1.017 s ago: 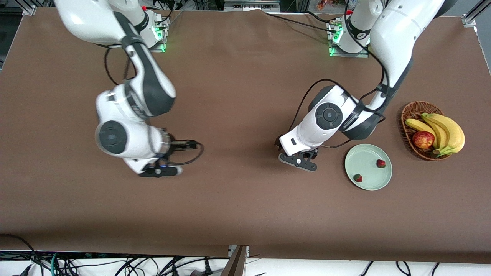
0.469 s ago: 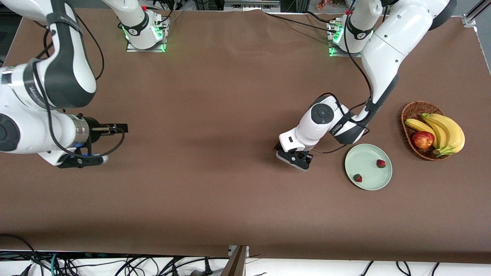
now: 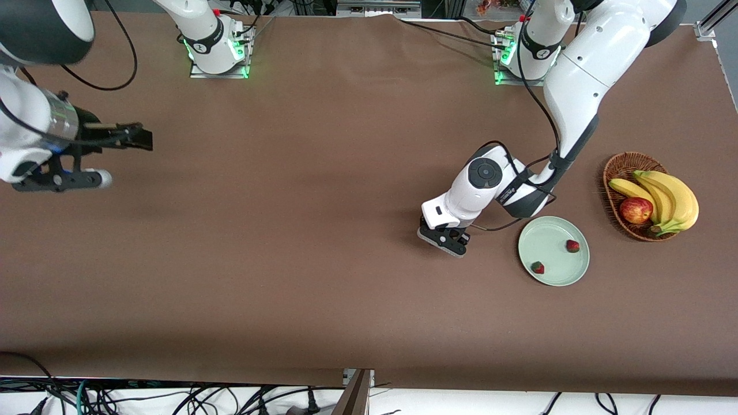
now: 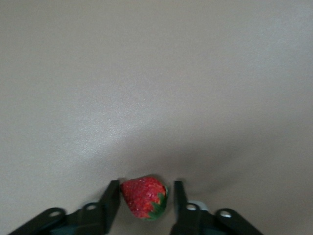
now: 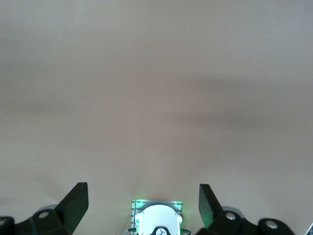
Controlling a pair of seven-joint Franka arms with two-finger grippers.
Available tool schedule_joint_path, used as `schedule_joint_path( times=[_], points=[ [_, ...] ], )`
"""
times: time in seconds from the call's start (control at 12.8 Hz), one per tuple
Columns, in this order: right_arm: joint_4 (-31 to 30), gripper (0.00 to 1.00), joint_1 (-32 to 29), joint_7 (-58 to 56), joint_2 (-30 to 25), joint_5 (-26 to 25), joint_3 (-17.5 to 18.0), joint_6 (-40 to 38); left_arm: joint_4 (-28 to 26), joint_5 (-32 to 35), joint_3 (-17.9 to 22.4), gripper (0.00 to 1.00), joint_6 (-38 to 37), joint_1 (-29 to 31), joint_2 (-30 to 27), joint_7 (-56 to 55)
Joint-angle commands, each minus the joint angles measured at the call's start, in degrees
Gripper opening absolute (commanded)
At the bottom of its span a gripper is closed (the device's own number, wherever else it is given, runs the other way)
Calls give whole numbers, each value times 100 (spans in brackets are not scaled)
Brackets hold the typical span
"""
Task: Collect all strawberries into plate
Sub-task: 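Lower the strawberry onto the green plate and open the left gripper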
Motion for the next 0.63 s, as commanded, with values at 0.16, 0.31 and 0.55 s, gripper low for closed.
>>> schedule_joint_path(
  times=[0.16, 0.31, 0.55],
  points=[
    [-563, 100, -340, -12, -996, -72, 97, 327, -95, 187, -136, 0, -129, 433, -366, 13],
    [-598, 100, -357, -56, -1164, -72, 106, 265, -218, 125, -389, 0, -611, 880, -727, 13],
    [-563, 100, -357, -47, -1104, -28, 97, 54, -131, 116, -1057, 0, -2147, 1680, -957, 214]
  ],
)
